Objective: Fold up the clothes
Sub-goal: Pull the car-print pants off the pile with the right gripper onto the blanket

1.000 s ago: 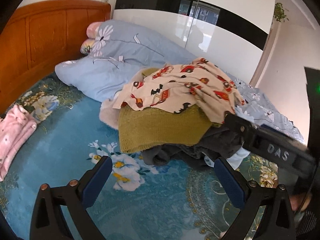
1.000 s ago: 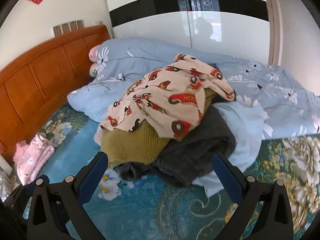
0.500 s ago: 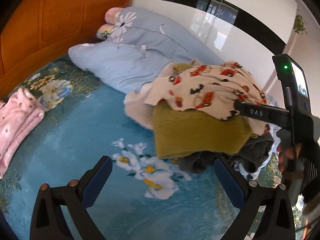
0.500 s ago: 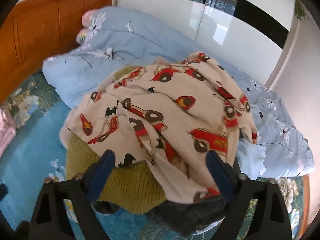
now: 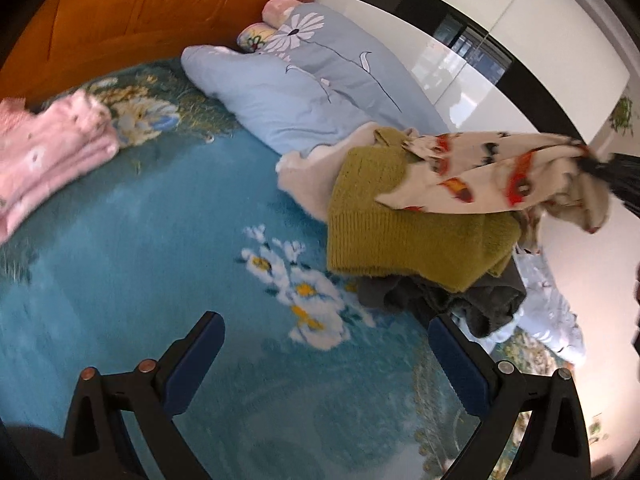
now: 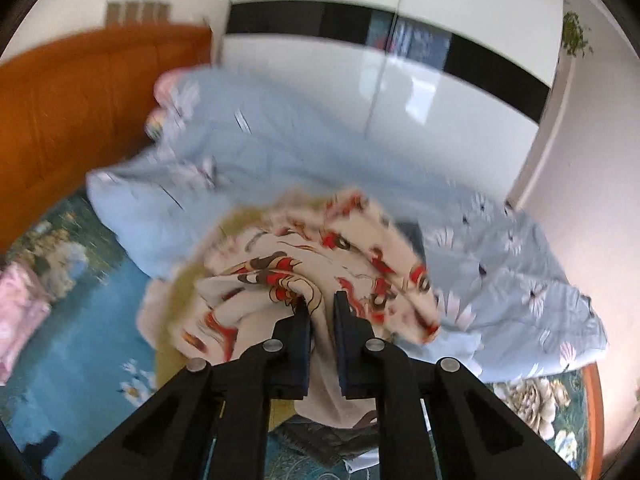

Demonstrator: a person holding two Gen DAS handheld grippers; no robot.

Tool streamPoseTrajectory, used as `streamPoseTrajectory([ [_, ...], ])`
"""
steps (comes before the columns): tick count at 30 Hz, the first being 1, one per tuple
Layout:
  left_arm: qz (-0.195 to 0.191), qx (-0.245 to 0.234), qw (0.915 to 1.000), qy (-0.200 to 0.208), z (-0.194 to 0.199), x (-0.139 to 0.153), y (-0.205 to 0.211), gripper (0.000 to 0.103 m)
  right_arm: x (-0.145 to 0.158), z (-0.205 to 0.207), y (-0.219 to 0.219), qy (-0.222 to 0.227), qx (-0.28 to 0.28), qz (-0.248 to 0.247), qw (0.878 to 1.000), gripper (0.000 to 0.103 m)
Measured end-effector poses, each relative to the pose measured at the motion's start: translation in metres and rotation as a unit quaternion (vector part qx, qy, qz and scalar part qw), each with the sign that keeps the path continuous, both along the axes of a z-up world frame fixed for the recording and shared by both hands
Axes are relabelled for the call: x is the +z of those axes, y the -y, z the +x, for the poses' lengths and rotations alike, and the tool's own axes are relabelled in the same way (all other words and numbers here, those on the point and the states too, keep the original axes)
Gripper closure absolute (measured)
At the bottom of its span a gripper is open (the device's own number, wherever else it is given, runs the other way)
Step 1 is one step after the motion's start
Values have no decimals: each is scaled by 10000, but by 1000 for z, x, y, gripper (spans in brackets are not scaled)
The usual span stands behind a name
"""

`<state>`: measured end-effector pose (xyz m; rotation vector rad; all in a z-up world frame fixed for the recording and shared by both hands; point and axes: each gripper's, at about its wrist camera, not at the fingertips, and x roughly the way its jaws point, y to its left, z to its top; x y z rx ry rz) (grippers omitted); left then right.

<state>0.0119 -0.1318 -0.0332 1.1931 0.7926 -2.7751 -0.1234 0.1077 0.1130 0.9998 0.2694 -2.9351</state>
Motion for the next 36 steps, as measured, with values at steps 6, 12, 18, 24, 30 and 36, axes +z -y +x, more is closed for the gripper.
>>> streamPoseTrajectory([
  [6,-105,-74,9999,17,27,-6,7,0,29,117,-23,-207,347,-686,9968,93],
  [12,90,-226,9994,226,34,-7,9,0,24,219,-50,163,329,-233,9991,93],
  [18,129,-522,9967,608,37,-15,-2,0,-80,257,-126,1768,-884,168,9801,93],
  [24,186,-807,9903,1119,40,-29,-23,0,-180,282,-198,3045,-1951,-30,9323,93],
  [30,130,-1314,9778,1624,43,-61,-82,1,-159,284,-210,3096,-1987,-61,9299,52],
  [36,104,-1304,9754,1776,42,-76,-99,2,-136,245,-172,2241,-1101,-146,9682,50],
])
